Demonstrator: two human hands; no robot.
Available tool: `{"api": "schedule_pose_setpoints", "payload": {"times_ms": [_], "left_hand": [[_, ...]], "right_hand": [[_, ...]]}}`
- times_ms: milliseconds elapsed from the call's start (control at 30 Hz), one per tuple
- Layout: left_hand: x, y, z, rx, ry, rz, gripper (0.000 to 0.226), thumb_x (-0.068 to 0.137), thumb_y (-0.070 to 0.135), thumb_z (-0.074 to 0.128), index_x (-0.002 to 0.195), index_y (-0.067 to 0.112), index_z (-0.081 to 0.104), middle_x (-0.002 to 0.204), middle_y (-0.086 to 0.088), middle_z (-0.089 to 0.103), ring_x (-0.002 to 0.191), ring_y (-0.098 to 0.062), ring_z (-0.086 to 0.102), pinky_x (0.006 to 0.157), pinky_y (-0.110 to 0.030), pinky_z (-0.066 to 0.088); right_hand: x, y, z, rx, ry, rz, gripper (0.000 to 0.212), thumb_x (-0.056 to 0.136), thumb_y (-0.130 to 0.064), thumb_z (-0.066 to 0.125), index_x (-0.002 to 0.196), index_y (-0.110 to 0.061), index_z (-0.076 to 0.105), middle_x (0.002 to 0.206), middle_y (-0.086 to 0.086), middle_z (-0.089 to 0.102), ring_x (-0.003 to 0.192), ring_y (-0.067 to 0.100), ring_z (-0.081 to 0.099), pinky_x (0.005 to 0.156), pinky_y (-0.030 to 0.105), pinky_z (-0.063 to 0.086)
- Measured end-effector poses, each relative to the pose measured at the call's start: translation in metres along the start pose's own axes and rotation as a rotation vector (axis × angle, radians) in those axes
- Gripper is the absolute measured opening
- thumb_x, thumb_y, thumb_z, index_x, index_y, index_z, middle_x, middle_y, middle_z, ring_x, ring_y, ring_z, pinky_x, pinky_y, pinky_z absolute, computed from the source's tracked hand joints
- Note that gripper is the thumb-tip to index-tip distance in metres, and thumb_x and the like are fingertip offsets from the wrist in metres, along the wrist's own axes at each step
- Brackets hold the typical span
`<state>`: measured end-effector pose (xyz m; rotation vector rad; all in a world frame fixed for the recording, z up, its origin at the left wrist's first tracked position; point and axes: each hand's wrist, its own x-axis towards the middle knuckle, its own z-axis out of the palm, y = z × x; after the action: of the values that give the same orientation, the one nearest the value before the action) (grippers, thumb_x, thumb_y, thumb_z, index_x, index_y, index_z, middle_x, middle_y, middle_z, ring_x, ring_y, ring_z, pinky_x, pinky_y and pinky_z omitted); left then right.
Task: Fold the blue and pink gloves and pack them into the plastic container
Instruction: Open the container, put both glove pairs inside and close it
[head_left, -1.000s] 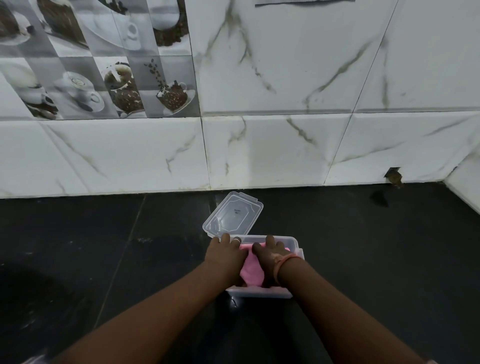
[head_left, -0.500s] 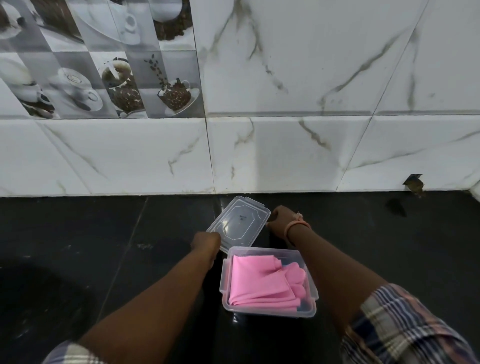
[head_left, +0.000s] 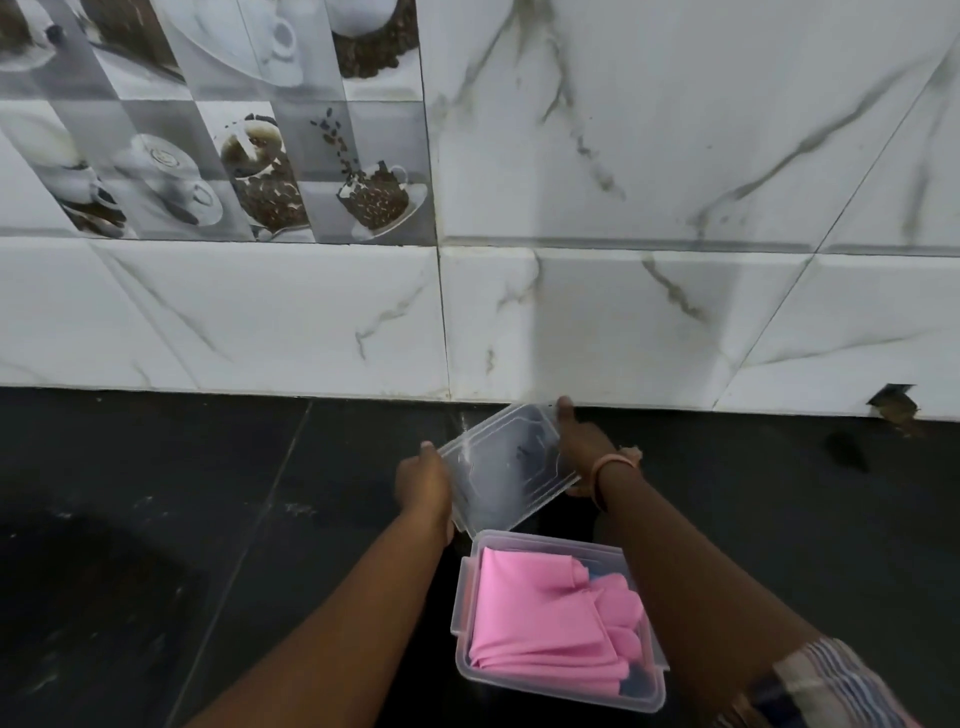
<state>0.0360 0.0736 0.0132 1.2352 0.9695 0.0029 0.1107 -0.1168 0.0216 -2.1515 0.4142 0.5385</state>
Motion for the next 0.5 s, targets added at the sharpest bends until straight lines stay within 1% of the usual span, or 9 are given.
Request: {"api": "schedule_pose_setpoints", "payload": {"times_ms": [33,67,133,200,267,300,367,433,500], "left_hand": [[-0.006,0.001,-0.002,-0.053,0.01,0.048,0.047,0.101,0.037,0.045,0.115,-0.001,0.066,0.116,-0.028,0.071,0.105,-0.041,0.07,0.096,-0.051,0.057],[-0.014,0.003,-0.003,-0.114,0.003,0.081,0.042,0.101,0.039,0.045,0.104,0.004,0.068,0.104,-0.023,0.073,0.093,-0.036,0.071,0.084,-0.042,0.057],[-0.033,0.003,-0.005,-0.209,-0.046,0.126,0.031,0.1,0.036,0.05,0.084,0.013,0.064,0.079,-0.009,0.067,0.073,-0.023,0.064,0.068,-0.032,0.049],[-0.051,0.0,-0.008,-0.27,-0.172,0.121,0.024,0.101,0.023,0.052,0.08,0.017,0.061,0.067,0.002,0.066,0.069,-0.015,0.062,0.067,-0.029,0.044],[-0.068,-0.001,-0.016,-0.215,-0.322,0.105,0.022,0.099,0.011,0.049,0.081,0.015,0.061,0.059,0.005,0.066,0.067,-0.014,0.061,0.07,-0.029,0.044],[-0.073,-0.002,-0.022,-0.136,-0.361,0.109,0.019,0.098,0.01,0.048,0.084,0.012,0.06,0.064,0.002,0.065,0.07,-0.015,0.059,0.072,-0.031,0.045],[-0.084,-0.007,-0.036,0.095,-0.414,0.151,0.015,0.094,0.012,0.05,0.102,0.011,0.062,0.087,-0.005,0.068,0.08,-0.019,0.061,0.076,-0.034,0.047],[-0.097,-0.017,-0.048,0.319,-0.477,0.22,0.026,0.086,0.013,0.051,0.108,0.012,0.066,0.098,-0.007,0.074,0.081,-0.021,0.069,0.075,-0.033,0.054],[-0.111,-0.033,-0.057,0.455,-0.473,0.283,0.033,0.088,0.017,0.049,0.114,0.024,0.068,0.104,-0.002,0.078,0.091,-0.021,0.075,0.085,-0.04,0.06]], "right_hand": [[-0.007,0.003,-0.005,0.188,0.004,0.019,0.11,0.069,-0.093,0.012,0.129,-0.013,0.058,0.129,0.02,0.062,0.124,0.04,0.054,0.109,0.053,0.041],[-0.016,0.005,-0.011,0.379,0.004,0.032,0.107,0.068,-0.094,0.017,0.123,-0.014,0.061,0.124,0.018,0.064,0.118,0.038,0.058,0.101,0.053,0.049],[-0.04,0.016,-0.019,0.665,-0.007,0.007,0.091,0.062,-0.096,0.035,0.101,-0.019,0.065,0.112,0.012,0.067,0.106,0.03,0.064,0.091,0.046,0.055],[-0.071,0.031,-0.025,0.693,-0.027,-0.067,0.07,0.067,-0.086,0.054,0.092,-0.021,0.064,0.104,0.005,0.064,0.098,0.022,0.061,0.091,0.041,0.052],[-0.095,0.053,-0.031,0.563,-0.031,-0.176,0.04,0.087,-0.053,0.063,0.098,-0.014,0.066,0.101,0.01,0.063,0.091,0.021,0.059,0.089,0.043,0.05],[-0.105,0.064,-0.035,0.512,-0.037,-0.217,0.027,0.092,-0.034,0.063,0.107,-0.012,0.065,0.103,0.013,0.064,0.09,0.022,0.06,0.086,0.041,0.051],[-0.127,0.088,-0.042,0.465,-0.099,-0.257,0.035,0.092,-0.01,0.06,0.127,-0.012,0.055,0.114,0.012,0.065,0.098,0.027,0.066,0.087,0.041,0.056],[-0.146,0.105,-0.041,0.401,-0.073,-0.324,0.047,0.094,-0.002,0.055,0.138,-0.016,0.046,0.128,0.01,0.061,0.112,0.028,0.064,0.099,0.048,0.052],[-0.157,0.115,-0.032,0.289,0.051,-0.386,0.05,0.098,-0.001,0.047,0.145,-0.014,0.04,0.141,0.008,0.051,0.124,0.025,0.055,0.11,0.043,0.043]]}}
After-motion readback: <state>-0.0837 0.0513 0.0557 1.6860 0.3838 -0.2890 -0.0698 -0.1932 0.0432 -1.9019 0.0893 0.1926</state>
